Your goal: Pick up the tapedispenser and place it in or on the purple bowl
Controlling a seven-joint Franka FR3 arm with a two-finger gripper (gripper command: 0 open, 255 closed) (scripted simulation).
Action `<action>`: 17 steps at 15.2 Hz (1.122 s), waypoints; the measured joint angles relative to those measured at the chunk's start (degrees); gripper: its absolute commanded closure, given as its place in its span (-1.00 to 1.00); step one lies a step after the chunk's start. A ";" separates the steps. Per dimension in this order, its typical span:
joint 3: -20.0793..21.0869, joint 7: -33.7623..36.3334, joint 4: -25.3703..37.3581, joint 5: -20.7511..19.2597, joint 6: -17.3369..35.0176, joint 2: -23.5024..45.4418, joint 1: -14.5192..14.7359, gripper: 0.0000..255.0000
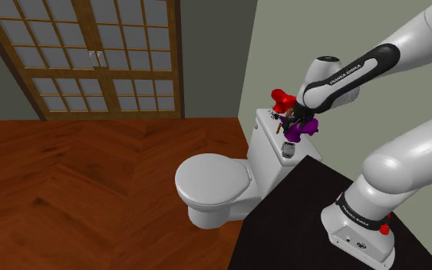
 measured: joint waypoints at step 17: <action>6.97 -11.02 9.29 17.48 31.65 36.38 -12.51 -1.00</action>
